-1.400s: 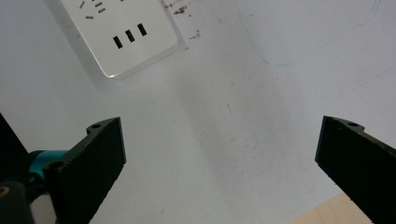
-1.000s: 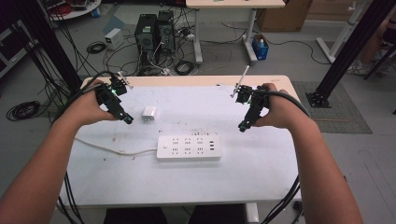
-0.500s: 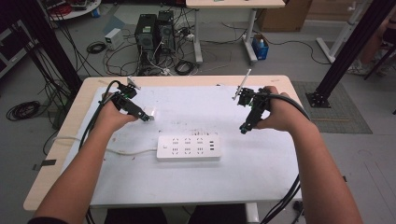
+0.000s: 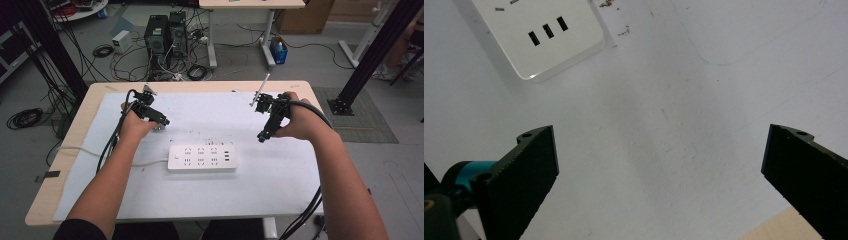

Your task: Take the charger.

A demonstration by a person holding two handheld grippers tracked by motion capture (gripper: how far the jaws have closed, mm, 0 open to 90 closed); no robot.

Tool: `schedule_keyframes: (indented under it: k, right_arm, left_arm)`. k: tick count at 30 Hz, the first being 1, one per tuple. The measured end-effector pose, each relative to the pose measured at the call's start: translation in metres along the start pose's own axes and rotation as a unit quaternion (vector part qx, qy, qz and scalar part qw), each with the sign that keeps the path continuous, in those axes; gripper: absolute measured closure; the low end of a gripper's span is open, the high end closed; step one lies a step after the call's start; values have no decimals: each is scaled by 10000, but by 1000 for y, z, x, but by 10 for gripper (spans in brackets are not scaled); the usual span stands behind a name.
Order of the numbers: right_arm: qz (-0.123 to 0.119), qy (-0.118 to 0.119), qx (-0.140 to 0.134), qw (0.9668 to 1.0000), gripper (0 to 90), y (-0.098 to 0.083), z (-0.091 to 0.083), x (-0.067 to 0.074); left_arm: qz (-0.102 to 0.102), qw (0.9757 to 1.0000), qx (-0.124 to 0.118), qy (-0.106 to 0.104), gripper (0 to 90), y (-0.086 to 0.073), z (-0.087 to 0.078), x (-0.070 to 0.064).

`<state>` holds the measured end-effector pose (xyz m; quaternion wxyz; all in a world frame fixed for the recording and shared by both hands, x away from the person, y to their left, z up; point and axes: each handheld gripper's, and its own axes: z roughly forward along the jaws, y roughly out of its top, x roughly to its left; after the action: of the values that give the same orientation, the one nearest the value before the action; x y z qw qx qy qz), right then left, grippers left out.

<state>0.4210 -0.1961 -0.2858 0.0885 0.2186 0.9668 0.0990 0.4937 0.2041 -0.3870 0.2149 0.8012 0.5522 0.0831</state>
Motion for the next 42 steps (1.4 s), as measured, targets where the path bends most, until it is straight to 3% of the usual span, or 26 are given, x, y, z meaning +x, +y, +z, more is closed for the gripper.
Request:
schedule_keyframes:
  k: [5, 14, 18, 21, 42]
  right_arm:
    - [9, -4, -29, 10000, 11, 0, 1, -1]
    - [54, -14, -30, 10000, 11, -1, 4, -2]
    - [64, -25, -34, 10000, 11, -1, 4, -4]
    - [72, -18, -45, 10000, 11, -3, 5, -4]
    - [87, -60, -48, 9999, 11, -7, 10, -10]
  left_arm:
    - [-111, 9996, -86, 251, 18, 2, 9, 1]
    - [-347, 9984, -192, 410, 18, 3, 22, -2]
    - [-314, 9981, -176, 497, 22, 3, 26, -3]
    - [-293, 9977, -221, 567, 93, 3, 27, -5]
    - [-250, 9977, -165, 601, 248, 4, 33, -10]
